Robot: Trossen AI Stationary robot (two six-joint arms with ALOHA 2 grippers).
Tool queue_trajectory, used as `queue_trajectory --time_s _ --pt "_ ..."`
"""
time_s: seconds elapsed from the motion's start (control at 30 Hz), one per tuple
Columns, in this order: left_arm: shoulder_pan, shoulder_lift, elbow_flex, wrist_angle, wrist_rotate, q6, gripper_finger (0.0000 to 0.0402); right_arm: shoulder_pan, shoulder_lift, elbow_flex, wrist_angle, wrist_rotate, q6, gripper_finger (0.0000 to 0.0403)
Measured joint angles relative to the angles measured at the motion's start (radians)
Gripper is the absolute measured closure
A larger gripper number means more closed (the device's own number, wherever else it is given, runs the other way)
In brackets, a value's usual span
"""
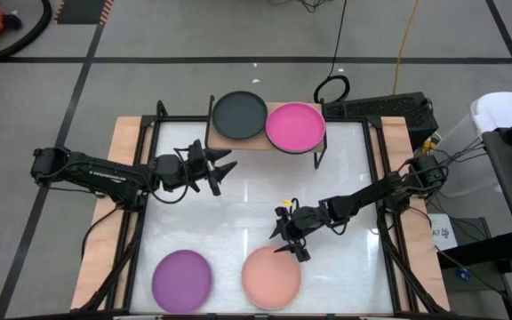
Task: Place and stack plates onto a shelf
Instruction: Stack the orange plate on top of the black plate on the shelf
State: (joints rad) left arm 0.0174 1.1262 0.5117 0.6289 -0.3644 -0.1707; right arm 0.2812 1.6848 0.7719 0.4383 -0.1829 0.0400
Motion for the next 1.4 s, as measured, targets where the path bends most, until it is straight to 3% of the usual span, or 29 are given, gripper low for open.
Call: queue_trajectory --time_s 0.3,0.73,0.93,1.23,1.4 --pt "-0.002 0.0 0.0 -0.008 0.0 -0.025 0.0176 0.029 0.0 0.0 -0.041 0.001 0.053 0.0167" --pt "-0.013 0.0 0.0 -0.01 0.0 -0.018 0.0176 0.048 0.001 -0.001 -0.064 0.038 0.105 0.0167" --pt "-0.011 0.0 0.0 -0.02 -0.002 -0.018 0.0176 0.046 0.077 0.008 -0.006 0.059 0.125 0.0167" --pt "-0.011 0.0 0.0 -0.022 -0.002 -0.022 0.0176 0.032 0.154 0.095 -0.114 0.095 0.129 0.0168" --pt "-0.011 0.0 0.0 -0.027 -0.002 -0.017 0.0176 0.032 0.147 0.095 -0.144 0.102 0.107 0.0194"
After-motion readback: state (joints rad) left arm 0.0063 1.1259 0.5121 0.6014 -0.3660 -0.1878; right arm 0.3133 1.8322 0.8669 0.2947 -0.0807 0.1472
